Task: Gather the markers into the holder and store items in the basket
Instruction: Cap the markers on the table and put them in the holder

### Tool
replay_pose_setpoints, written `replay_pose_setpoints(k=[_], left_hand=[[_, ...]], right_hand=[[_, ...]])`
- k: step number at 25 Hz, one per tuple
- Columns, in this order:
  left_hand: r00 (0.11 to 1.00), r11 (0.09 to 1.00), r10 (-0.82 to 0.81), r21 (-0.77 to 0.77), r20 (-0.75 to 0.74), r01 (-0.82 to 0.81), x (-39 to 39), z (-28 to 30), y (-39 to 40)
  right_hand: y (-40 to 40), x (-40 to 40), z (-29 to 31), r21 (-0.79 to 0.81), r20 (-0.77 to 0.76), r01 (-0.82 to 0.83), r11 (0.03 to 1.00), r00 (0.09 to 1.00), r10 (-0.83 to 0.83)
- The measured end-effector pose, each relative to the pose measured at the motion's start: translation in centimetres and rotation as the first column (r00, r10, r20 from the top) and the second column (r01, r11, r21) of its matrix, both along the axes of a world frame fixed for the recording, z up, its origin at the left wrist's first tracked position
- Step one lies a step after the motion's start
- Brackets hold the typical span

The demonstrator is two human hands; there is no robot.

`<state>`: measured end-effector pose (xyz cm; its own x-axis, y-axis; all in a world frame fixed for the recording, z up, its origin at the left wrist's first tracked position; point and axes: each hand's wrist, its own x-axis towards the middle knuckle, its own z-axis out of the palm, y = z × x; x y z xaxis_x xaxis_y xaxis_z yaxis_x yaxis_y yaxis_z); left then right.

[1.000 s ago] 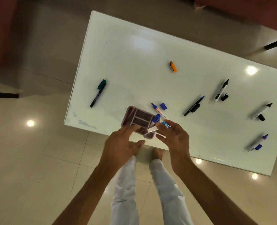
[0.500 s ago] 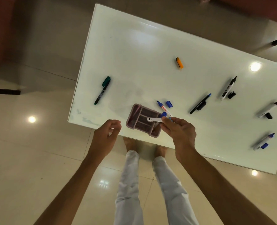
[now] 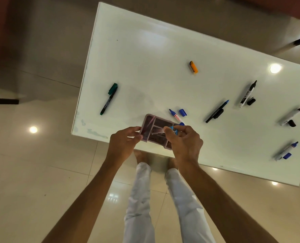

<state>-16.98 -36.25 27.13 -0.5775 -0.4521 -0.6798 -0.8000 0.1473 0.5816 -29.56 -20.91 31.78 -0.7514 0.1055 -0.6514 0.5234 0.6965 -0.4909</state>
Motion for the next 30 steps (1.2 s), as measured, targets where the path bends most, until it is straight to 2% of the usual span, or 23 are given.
replay_pose_setpoints(k=[7, 12, 14, 15, 18, 19, 21, 24, 25, 27, 30], left_hand=[[0.999, 0.999, -0.027, 0.04, 0.021, 0.026, -0.4, -0.2, -0.4], [0.997, 0.998, 0.021, 0.052, 0.068, -0.025, -0.6, -0.1, 0.0], [0.997, 0.998, 0.032, 0.06, 0.074, -0.036, -0.5, 0.0, 0.3], [0.996, 0.997, 0.036, 0.06, 0.079, -0.041, -0.4, 0.1, 0.4], [0.994, 0.996, 0.044, 0.066, 0.104, -0.051, -0.5, 0.1, 0.5], [0.993, 0.996, 0.041, 0.071, 0.112, -0.049, -0.6, 0.0, 0.5], [0.991, 0.996, 0.025, 0.078, 0.128, -0.035, -0.8, 0.1, 0.4], [0.99, 0.998, -0.01, 0.063, 0.14, 0.001, -0.7, 0.5, 0.6], [0.992, 0.998, -0.019, 0.056, 0.128, 0.012, -0.6, 0.8, 0.7], [0.996, 0.999, -0.034, 0.038, 0.087, 0.031, -0.4, 1.3, 0.7], [0.999, 0.999, 0.014, -0.042, 0.036, -0.012, -1.3, 2.5, 0.0]], right_hand=[[1.4, 1.0, -0.9, 0.064, -0.072, 0.009, 0.998, 0.997, -0.004], [1.6, 1.0, -0.8, 0.013, -0.044, -0.093, 0.996, 0.995, 0.093], [2.1, 0.3, -0.2, -0.043, -0.08, -0.098, 0.994, 0.992, 0.095], [2.5, -0.3, -0.1, -0.02, -0.138, -0.111, 0.994, 0.985, 0.107], [4.4, -3.4, -1.5, 0.19, -0.251, -0.113, 0.975, 0.955, 0.16], [5.2, -4.4, -2.5, 0.229, -0.233, -0.145, 0.962, 0.952, 0.199], [6.6, -5.8, -4.7, 0.249, -0.105, -0.361, 0.899, 0.913, 0.395], [7.2, -6.2, -7.4, 0.261, 0.068, -0.671, 0.694, 0.73, 0.68], [7.0, -6.3, -8.1, 0.289, 0.067, -0.708, 0.644, 0.686, 0.724], [6.5, -6.3, -8.9, 0.333, 0.029, -0.715, 0.615, 0.659, 0.752], [6.9, -6.0, -9.3, 0.316, 0.037, -0.685, 0.656, 0.7, 0.713]])
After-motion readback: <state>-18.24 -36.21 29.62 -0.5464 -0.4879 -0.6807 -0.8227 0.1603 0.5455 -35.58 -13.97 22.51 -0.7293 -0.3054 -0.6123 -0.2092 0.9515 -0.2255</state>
